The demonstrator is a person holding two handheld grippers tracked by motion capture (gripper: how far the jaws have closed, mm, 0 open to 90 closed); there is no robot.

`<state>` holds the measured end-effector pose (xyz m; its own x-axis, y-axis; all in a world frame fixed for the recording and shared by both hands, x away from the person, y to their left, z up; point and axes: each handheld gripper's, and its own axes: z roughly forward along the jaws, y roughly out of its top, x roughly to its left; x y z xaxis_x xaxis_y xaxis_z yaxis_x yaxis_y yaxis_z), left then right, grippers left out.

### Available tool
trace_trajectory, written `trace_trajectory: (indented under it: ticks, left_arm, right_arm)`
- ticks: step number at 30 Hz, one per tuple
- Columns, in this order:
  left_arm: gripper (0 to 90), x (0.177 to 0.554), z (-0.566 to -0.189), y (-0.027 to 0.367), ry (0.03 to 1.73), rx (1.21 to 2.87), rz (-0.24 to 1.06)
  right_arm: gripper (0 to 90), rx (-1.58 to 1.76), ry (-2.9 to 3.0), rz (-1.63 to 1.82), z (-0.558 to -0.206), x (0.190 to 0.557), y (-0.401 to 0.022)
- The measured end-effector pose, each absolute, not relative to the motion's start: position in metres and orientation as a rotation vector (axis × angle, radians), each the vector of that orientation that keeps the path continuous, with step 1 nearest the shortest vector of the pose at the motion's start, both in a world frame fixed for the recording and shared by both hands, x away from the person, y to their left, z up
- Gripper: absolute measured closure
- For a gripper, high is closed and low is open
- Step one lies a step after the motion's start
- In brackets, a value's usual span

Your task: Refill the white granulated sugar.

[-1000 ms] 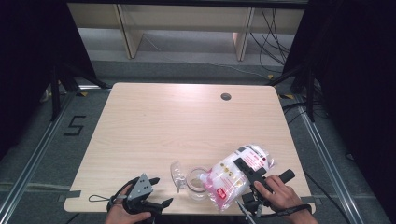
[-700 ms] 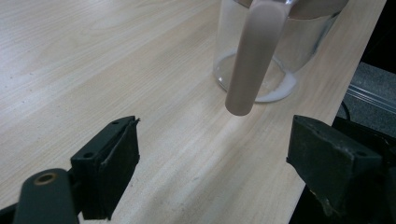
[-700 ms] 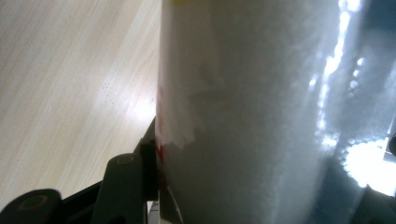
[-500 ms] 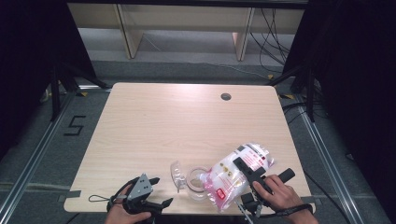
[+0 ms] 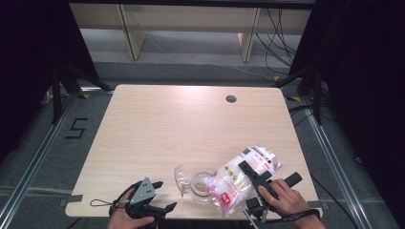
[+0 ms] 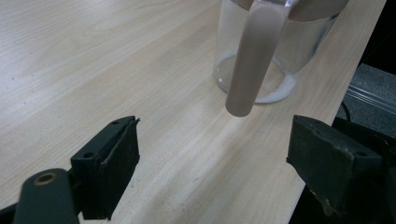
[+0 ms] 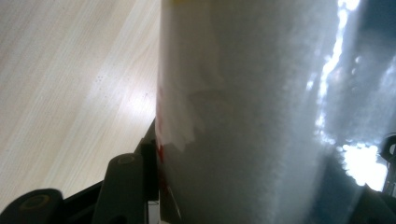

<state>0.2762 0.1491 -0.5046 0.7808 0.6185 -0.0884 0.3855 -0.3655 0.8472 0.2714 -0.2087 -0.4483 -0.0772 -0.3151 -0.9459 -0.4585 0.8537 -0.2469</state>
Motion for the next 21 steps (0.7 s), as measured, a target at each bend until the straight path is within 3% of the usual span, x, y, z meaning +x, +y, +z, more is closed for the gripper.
trace_trajectory:
  ticks: [21]
  left_arm:
    - [16.1,0.2764,-0.5043,0.1494,0.743,2.009,0.304]
  right_arm:
    - [51.1,-0.627,1.634,0.12,-0.4466,0.271,-0.209]
